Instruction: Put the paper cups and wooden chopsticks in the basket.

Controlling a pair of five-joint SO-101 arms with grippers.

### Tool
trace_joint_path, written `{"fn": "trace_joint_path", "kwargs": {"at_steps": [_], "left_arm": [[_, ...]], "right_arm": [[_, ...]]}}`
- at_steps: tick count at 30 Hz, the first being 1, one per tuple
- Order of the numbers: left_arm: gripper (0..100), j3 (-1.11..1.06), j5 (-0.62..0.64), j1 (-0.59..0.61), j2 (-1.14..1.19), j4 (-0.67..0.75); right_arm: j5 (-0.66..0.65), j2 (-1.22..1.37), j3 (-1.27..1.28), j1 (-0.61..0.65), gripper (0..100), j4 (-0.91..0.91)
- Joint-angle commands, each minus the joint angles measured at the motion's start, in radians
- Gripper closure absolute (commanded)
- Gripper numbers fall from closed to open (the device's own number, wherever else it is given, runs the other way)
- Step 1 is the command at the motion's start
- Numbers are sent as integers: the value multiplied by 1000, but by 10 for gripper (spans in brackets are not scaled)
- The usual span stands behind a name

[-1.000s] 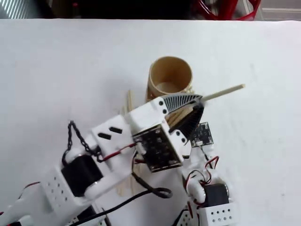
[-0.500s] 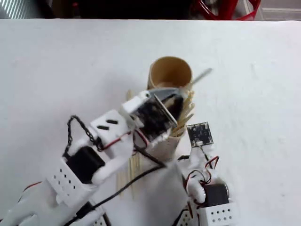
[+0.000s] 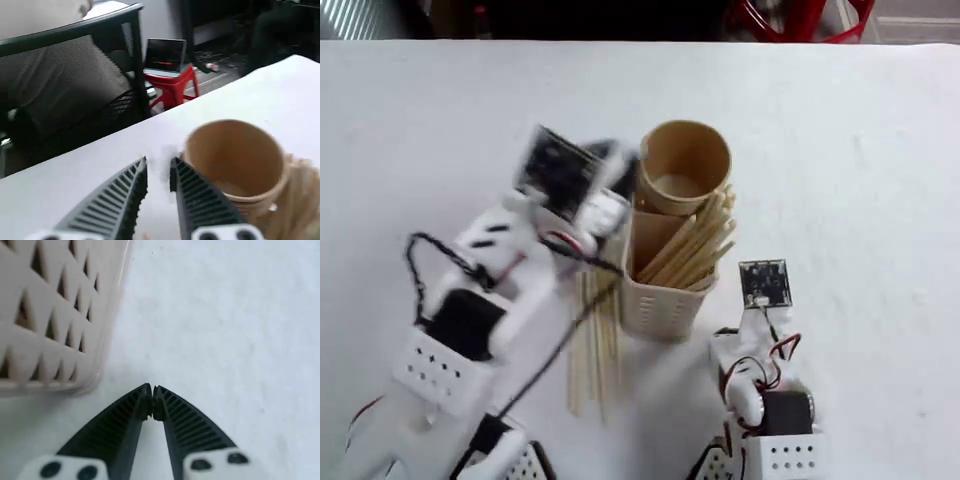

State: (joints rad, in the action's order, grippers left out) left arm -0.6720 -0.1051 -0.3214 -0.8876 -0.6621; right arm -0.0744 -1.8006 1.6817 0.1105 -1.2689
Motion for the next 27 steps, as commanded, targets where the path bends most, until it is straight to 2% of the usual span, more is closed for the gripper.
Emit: {"fn": "trace_joint_path", "kwargs": {"at_steps": [1,4,7,10,13,16,19,23,27], "left_arm": [[915,-2,103,203,-21,17],[914,-60,199,344,-16,25],[914,-161,203,410,-13,46],[914,-315,173,404,-12,89],[914,-430,37,364,-10,155],[913,-482,15,343,7,175],[913,-436,12,341,107,176],[913,-316,11,325,390,173],[915,-120,12,291,688,49]], "right_arm": [[-2,-13,9,-12,979,-5],[-2,-13,9,-16,979,-5],[-2,-7,9,-16,979,-5],[-2,-7,9,-16,979,-4],[-2,-5,9,-16,979,-4],[-2,-5,9,-16,979,-4],[-2,-5,9,-16,979,-4],[-2,-5,9,-16,979,-4],[-2,-5,9,-16,979,-4]]}}
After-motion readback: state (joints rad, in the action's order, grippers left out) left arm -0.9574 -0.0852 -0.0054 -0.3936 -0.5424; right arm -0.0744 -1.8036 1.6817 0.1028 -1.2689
